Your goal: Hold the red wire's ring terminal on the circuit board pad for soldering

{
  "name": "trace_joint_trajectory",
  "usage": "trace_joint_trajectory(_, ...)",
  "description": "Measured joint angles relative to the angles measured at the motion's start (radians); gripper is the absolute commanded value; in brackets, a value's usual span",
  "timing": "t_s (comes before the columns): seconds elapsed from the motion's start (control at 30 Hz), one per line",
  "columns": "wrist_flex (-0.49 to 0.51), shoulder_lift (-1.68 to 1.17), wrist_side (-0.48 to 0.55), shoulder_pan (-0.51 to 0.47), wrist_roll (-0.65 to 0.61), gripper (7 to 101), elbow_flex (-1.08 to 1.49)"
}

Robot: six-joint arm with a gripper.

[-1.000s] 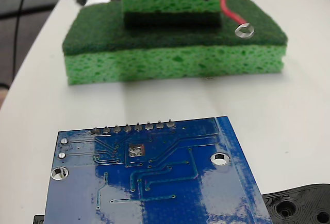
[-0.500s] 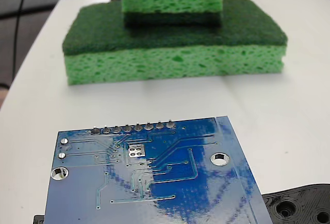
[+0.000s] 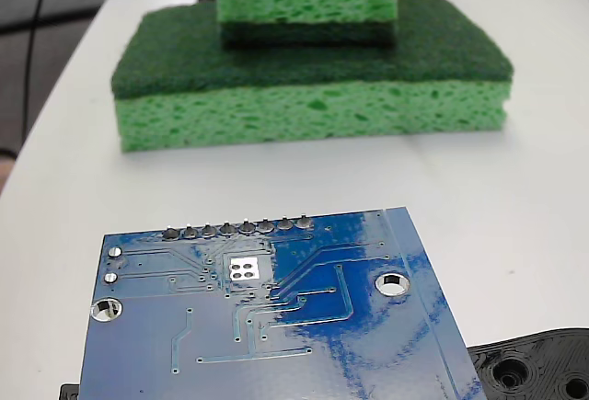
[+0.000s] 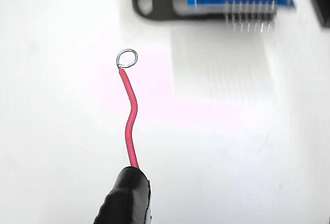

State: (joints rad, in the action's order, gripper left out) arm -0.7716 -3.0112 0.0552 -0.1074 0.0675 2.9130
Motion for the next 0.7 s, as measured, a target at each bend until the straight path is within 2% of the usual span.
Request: trace_joint_trajectory(0.7,-0.005,-0.040,-0.015,0.000,-0.008,100.3,0.087)
